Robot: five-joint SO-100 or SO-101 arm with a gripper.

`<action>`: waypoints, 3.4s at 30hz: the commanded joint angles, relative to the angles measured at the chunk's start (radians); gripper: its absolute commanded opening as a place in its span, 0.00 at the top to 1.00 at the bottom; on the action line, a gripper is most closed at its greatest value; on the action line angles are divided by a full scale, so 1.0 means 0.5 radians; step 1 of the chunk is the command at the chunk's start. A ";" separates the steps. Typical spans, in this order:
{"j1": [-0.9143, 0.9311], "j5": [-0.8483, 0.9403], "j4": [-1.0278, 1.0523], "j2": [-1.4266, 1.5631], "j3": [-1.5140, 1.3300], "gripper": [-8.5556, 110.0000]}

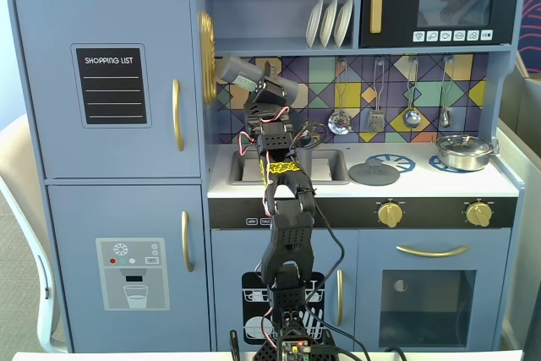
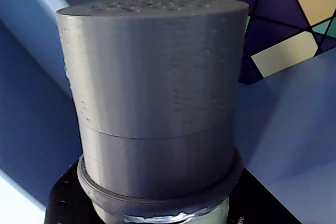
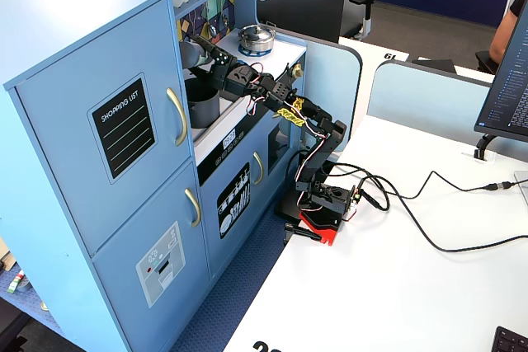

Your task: Put salt in the gray recipient

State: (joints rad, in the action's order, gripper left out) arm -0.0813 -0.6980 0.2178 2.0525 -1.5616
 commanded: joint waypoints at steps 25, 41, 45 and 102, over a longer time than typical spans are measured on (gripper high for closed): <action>-0.077 -0.482 -0.120 -0.049 0.031 0.93; 0.141 -0.534 0.012 -0.037 -0.209 0.93; 0.153 -0.543 0.012 -0.018 -0.252 0.93; -0.021 -0.472 -0.040 -0.141 0.209 0.93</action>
State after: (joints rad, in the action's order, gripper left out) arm -0.0905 -0.9388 0.2132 1.9558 -1.4711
